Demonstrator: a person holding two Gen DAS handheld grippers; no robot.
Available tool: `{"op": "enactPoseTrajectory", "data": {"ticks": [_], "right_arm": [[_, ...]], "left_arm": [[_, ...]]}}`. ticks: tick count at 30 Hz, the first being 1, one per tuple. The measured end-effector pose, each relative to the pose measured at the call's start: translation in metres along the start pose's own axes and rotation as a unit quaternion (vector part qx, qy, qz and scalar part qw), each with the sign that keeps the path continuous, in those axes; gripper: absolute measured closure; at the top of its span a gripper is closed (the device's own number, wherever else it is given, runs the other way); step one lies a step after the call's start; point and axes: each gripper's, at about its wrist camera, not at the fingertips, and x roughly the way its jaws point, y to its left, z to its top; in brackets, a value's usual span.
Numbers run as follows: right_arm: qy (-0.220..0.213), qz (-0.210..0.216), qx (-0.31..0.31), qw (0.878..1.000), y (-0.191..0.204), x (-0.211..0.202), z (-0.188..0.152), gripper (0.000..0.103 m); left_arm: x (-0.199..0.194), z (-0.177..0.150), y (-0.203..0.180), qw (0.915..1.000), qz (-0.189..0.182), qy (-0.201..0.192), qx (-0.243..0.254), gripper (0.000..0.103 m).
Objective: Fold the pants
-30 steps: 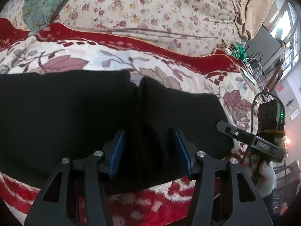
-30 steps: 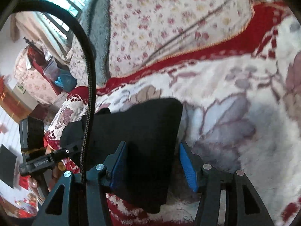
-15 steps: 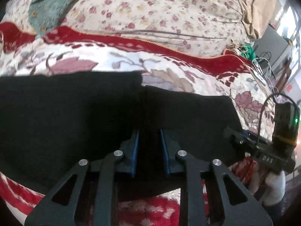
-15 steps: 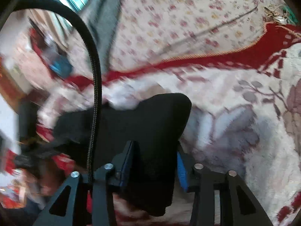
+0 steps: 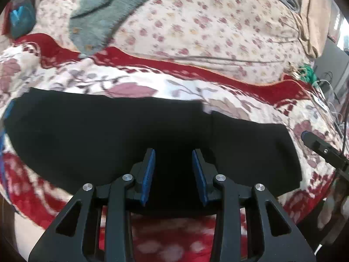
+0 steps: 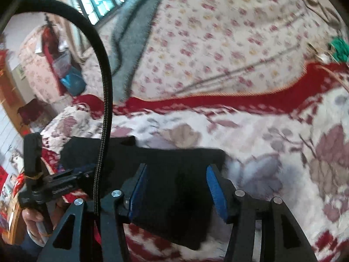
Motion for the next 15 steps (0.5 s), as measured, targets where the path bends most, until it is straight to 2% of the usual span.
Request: {"op": "enactPoseTrajectory", "data": {"ticks": [6,8,11,15], "right_arm": [[0.028,0.049,-0.023,0.998,0.035,0.036,0.007,0.049],[0.04,0.059,-0.034,0.997,0.048,0.051,0.01,0.049],[0.053,0.08,-0.046,0.994,0.067,0.068,0.014,0.049],[0.065,0.098,-0.071,0.991,0.092,0.087,0.02,0.049]], "left_arm": [[-0.017,-0.001,0.031,0.9988,0.038,-0.014,-0.027,0.069],[-0.021,-0.002,0.043,0.9983,0.037,-0.013,-0.042,0.068],[-0.025,-0.004,0.06,0.9968,0.044,-0.014,-0.065,0.062],[-0.028,-0.007,0.079,0.9945,0.044,-0.011,-0.094,0.062]]}}
